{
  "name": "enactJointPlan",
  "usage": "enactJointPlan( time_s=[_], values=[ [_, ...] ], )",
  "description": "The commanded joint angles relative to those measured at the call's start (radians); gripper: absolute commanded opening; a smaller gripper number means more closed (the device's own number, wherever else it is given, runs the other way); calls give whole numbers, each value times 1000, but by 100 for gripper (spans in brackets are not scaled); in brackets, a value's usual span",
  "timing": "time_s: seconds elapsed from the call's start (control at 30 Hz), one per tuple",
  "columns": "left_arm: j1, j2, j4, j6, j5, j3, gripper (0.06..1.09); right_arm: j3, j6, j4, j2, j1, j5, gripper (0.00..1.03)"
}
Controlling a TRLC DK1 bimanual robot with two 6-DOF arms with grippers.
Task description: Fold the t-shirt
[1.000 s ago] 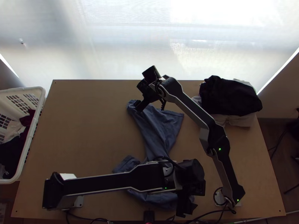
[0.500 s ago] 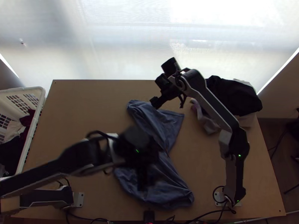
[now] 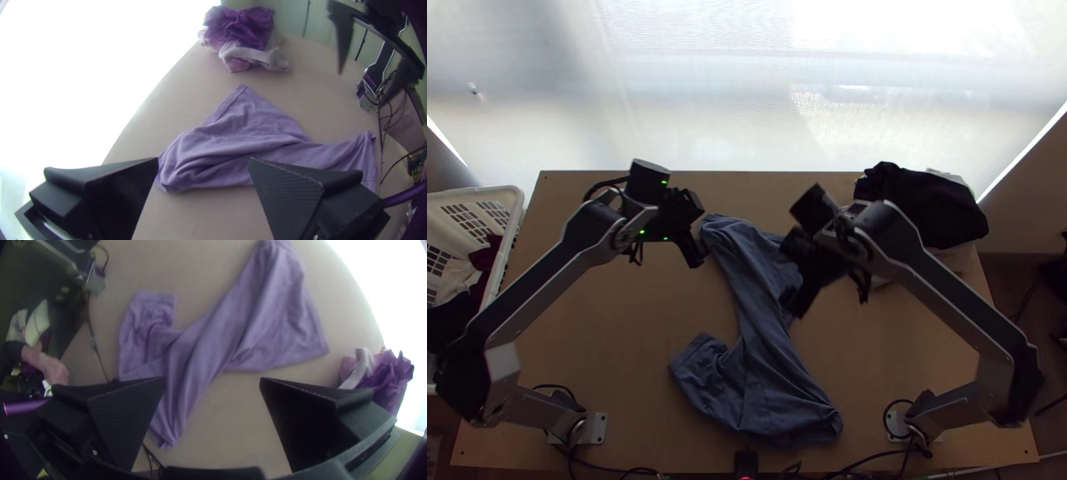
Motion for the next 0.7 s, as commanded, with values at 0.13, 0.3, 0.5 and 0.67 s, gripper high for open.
enactJointPlan(
  time_s=[0.13,0.3,0.5,0.67],
  values=[
    [-105,371,138,6,-99,220,104,-484,-3,-91,-307,268,-26,98],
    [-140,486,98,2,-117,395,104,-681,-38,-90,-369,282,-26,98],
    [-198,610,36,2,-120,551,104,-841,-40,-15,-363,294,-57,98],
    [-214,679,-6,-26,-122,665,104,-893,-63,60,-330,292,-71,98]
  ],
)
